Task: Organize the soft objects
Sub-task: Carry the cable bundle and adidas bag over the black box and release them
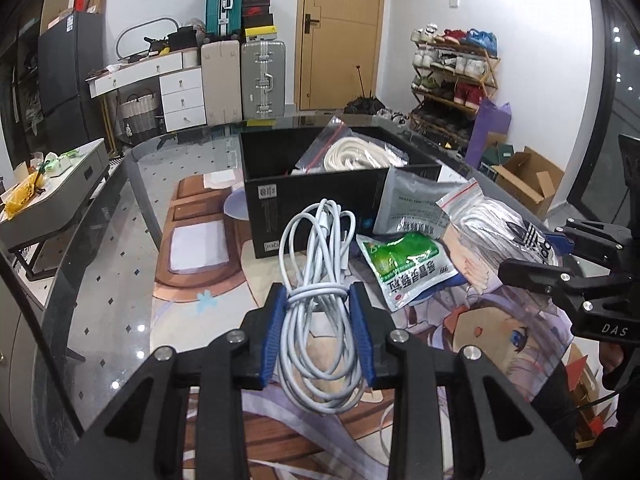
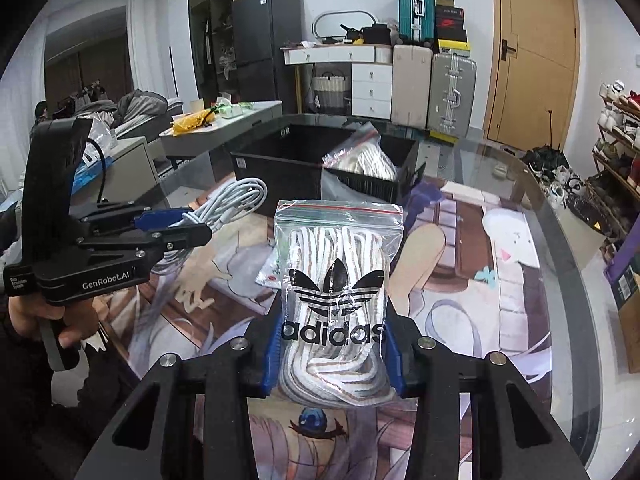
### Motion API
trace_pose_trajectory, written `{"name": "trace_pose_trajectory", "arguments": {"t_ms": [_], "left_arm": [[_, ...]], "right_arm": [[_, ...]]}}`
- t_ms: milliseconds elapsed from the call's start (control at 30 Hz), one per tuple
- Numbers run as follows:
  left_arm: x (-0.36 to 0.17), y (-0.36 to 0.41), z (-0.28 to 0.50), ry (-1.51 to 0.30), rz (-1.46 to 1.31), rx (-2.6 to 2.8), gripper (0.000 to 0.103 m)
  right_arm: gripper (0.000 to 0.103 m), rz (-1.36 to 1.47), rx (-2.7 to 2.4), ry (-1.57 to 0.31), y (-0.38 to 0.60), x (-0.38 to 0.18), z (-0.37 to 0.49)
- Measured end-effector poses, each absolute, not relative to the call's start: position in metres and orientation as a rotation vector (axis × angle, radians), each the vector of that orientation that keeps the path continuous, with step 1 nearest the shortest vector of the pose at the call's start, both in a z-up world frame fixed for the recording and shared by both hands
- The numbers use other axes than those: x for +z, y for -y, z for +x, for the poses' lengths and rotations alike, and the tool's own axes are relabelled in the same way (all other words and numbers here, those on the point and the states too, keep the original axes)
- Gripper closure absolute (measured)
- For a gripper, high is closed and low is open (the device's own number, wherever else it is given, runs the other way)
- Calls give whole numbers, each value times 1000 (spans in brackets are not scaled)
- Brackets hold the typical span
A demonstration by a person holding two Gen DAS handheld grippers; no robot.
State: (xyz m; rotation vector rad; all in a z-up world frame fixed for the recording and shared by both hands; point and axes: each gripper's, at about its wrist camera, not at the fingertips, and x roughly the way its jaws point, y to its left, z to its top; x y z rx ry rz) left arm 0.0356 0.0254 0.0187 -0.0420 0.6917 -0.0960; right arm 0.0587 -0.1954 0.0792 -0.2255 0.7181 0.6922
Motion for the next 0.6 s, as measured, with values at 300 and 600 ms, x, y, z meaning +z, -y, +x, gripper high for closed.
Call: {"name": "trace_pose_trajectory", "arguments": {"t_ms": [300, 600], "left_arm": [[43, -31, 35, -635, -78, -106, 72], [66, -28, 47, -575, -62, -94, 72]], "right_arm": [[62, -227, 689, -670, 197, 104, 67], [62, -213, 695, -643, 194, 120, 88]]}}
